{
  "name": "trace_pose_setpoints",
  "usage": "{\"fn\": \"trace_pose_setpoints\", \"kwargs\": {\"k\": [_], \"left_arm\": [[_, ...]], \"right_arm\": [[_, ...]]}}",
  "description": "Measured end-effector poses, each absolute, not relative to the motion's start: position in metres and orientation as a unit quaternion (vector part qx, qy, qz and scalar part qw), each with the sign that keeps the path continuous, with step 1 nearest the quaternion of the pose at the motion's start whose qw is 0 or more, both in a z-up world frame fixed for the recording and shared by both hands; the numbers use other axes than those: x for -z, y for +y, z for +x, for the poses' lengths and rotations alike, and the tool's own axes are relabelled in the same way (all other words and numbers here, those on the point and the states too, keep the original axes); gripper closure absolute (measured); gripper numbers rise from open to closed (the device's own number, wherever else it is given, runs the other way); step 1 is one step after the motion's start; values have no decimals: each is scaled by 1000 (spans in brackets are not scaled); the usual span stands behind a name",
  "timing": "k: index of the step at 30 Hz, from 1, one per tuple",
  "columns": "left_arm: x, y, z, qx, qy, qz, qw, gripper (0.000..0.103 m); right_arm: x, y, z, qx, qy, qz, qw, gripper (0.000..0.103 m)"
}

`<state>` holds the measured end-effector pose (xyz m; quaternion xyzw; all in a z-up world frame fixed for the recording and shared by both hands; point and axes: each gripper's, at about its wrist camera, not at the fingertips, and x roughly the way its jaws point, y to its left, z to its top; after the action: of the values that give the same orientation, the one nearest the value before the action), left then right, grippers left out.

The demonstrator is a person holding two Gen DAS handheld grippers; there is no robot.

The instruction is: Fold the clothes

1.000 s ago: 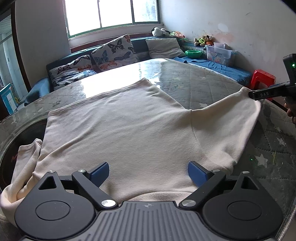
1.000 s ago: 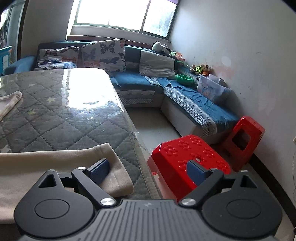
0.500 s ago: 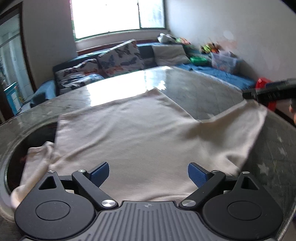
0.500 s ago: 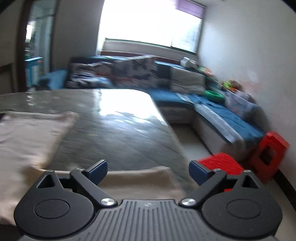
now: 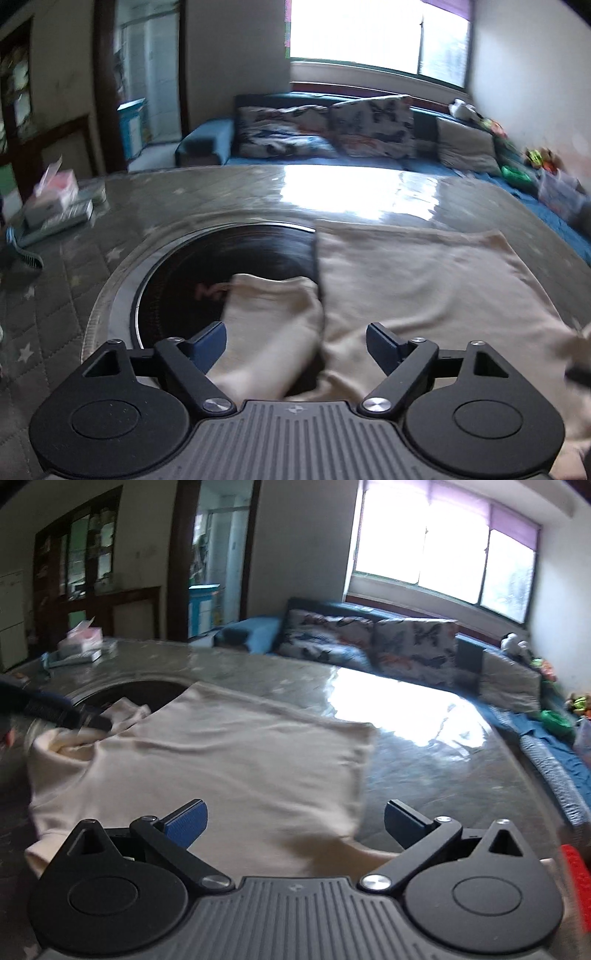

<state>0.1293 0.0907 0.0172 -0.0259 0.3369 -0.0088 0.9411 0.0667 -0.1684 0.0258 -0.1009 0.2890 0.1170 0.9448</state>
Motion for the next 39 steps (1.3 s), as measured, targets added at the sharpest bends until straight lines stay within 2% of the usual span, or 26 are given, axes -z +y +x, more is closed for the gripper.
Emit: {"fn": "trace_pose_setpoints", "kwargs": {"k": [4,14,18,23,32,39], "left_arm": [[-8,109,152,-18,349,-46,936,34],[10,115,172,-49,360,-16,932,33],[9,112,169,-89,348,29,933,36],[12,110,158,-126,331,86,931,52],[3,129,154,-118,346,22,931,54],[1,121,168,-96,343,30,934,52]], "right_arm": [[-15,-143,69,-143,300,-111,937,0],[-2,-134,75,-153,318,-114,929,0],[2,-134,75,-152,322,-113,928,0],[5,-135,74,-152,326,-111,926,0],[5,-134,73,-156,322,-107,928,0],[4,-126,77,-166,321,-105,926,0]]}}
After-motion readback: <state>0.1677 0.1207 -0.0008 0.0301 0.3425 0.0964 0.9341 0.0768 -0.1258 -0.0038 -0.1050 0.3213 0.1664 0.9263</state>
